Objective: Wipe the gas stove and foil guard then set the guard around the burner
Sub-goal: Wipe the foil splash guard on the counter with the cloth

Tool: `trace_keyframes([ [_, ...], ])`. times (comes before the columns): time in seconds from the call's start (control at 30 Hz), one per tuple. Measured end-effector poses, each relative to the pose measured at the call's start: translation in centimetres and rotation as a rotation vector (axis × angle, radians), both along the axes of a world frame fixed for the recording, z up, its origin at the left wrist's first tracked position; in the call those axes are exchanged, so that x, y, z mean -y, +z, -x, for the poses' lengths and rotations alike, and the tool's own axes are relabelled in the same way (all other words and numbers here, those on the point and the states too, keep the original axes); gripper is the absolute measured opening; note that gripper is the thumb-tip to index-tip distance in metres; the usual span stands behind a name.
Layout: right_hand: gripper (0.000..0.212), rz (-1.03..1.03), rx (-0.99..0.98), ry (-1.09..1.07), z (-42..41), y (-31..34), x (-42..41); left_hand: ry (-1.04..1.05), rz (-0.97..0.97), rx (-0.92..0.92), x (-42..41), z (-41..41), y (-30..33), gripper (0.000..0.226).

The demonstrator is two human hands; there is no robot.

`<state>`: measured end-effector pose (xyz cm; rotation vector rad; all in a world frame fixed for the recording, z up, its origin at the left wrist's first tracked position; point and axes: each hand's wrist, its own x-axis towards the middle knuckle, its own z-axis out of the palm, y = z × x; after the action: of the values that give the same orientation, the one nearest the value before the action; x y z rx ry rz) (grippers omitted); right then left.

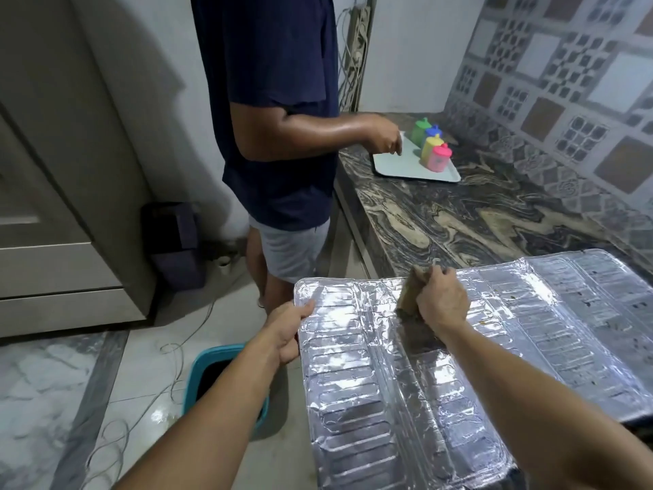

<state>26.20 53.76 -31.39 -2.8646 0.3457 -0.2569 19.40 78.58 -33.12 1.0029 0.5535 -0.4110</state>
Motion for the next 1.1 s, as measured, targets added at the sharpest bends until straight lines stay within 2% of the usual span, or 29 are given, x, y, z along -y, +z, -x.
trace_keyframes([
  [0.03, 0.023, -0.039, 0.012, 0.06, 0.0, 0.2, -0.5, 0.007, -0.049, 0.0, 0.0, -0.2, 0.1, 0.013],
  [0.1, 0.029, -0.059, 0.03, 0.351, 0.8, 0.4, -1.6, 0.041, -0.156, -0.042, 0.0, -0.5, 0.0, 0.012],
  [0.17, 0.029, 0.046, -0.001, 0.612, 1.6, -0.1, -1.4, 0.068, -0.276, -0.077, -0.1, -1.1, -0.6, 0.006],
  [0.2, 0.028, 0.11, -0.022, 0.654, 1.5, -0.4, -0.7, 0.092, -0.325, -0.097, -0.3, -1.4, -0.9, 0.009],
  [0.27, 0.029, 0.178, -0.047, 0.57, 1.0, -0.9, 1.6, 0.11, -0.397, -0.127, -0.5, -1.6, -1.4, 0.027],
  [0.37, 0.026, 0.187, -0.055, 0.266, 0.5, -1.1, 5.7, 0.108, -0.427, -0.137, -0.6, -2.0, -1.7, 0.037],
  [0.43, 0.026, 0.095, -0.042, -0.043, 0.0, -0.6, 7.9, 0.097, -0.486, -0.129, -0.5, -2.4, -2.1, 0.039],
  [0.5, 0.027, 0.008, 0.001, -0.177, -0.5, -0.1, 8.5, 0.092, -0.537, -0.104, -0.6, -3.0, -2.9, 0.041],
  [0.57, 0.027, -0.059, 0.064, -0.084, -0.9, 0.1, 7.1, 0.135, -0.555, -0.087, -0.5, -3.6, -3.6, 0.049],
  [0.67, 0.035, -0.111, 0.078, 0.287, -0.4, -0.1, 3.8, 0.164, -0.62, -0.106, 0.2, -3.6, -2.7, 0.066],
  [0.77, 0.04, 0.062, -0.079, 0.555, -0.4, -2.1, 3.3, 0.172, -0.659, -0.122, 0.5, -4.1, -3.4, 0.074],
  [0.87, 0.04, 0.039, -0.127, 0.422, -1.1, -3.6, 5.4, 0.191, -0.658, -0.135, 0.6, -4.6, -3.9, 0.076],
  [0.97, 0.021, -0.082, -0.047, 0.156, -1.8, -3.5, 8.1, 0.193, -0.685, -0.173, 1.0, -4.8, -3.8, 0.07],
  [1.03, 0.019, -0.109, -0.081, -0.005, -2.1, -2.7, 9.5, 0.202, -0.805, -0.166, 1.6, -4.6, -3.3, 0.059],
  [1.1, 0.017, -0.207, -0.083, -0.146, -2.2, -2.1, 10.2, 0.156, -1.09, -0.066, 2.2, -4.6, -3.2, 0.058],
])
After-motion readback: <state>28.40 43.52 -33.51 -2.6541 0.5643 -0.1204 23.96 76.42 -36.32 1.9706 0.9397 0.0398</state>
